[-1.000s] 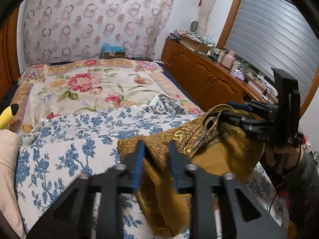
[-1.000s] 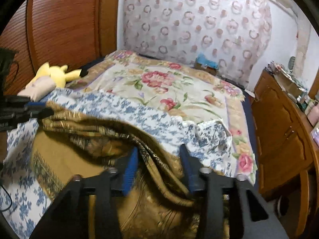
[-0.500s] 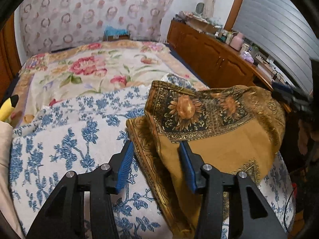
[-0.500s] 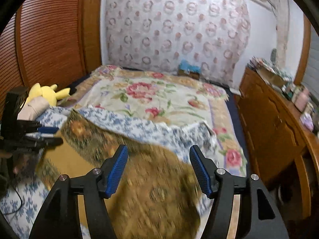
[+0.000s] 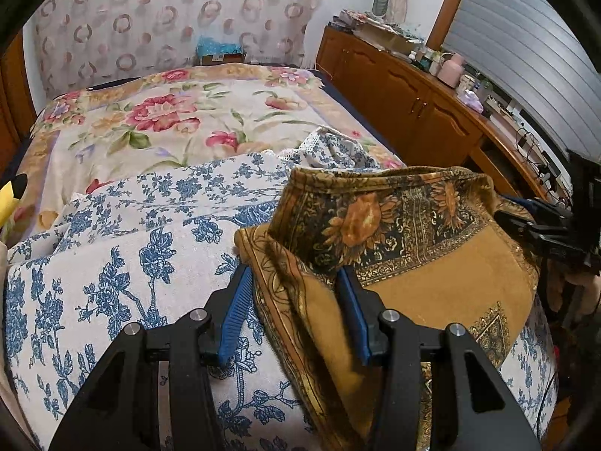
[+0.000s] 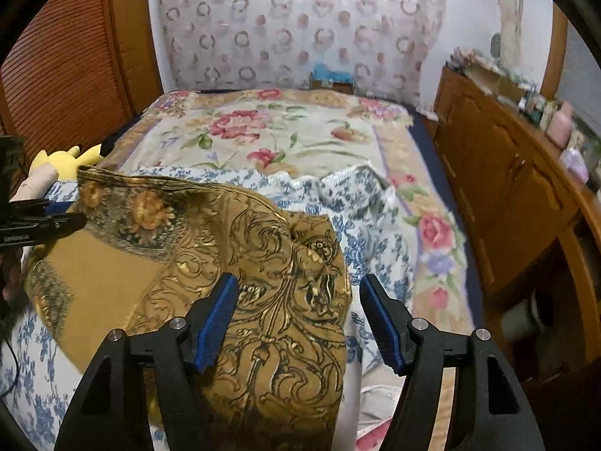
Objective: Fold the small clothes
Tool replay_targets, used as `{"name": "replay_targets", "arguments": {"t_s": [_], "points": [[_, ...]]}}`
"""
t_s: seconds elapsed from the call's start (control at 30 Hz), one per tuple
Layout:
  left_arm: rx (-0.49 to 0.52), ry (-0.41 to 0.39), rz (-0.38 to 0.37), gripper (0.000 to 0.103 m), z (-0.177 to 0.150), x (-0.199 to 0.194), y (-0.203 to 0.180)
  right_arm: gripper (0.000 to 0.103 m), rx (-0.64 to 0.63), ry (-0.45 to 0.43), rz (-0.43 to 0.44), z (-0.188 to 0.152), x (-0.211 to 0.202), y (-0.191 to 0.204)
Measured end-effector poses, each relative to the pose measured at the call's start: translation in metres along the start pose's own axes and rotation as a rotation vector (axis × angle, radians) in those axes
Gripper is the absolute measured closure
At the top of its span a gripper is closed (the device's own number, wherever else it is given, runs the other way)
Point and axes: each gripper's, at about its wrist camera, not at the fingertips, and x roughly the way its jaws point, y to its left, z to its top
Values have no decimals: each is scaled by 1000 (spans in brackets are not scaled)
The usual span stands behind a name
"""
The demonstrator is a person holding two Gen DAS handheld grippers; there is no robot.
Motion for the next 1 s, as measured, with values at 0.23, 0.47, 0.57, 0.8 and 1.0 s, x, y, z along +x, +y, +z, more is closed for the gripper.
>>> {"name": "replay_targets", "arguments": {"t_s": [0.23, 0.47, 0.57, 0.8, 1.0], "points": [[0, -1, -3, 54, 1, 1, 0, 29, 59, 20, 73, 15, 24, -14], [38, -11, -13, 73, 0, 2, -3, 42, 64, 12, 163, 10, 30, -27], [34, -26, -33, 91, 1, -1, -4, 52, 19, 12, 158, 7, 33, -22], [50, -131, -77, 95, -2, -42, -15, 85, -25, -9, 226, 10, 18, -21], [80, -247, -60, 96, -17, -100, -25, 87, -53, -138, 242, 16, -25, -2]]}}
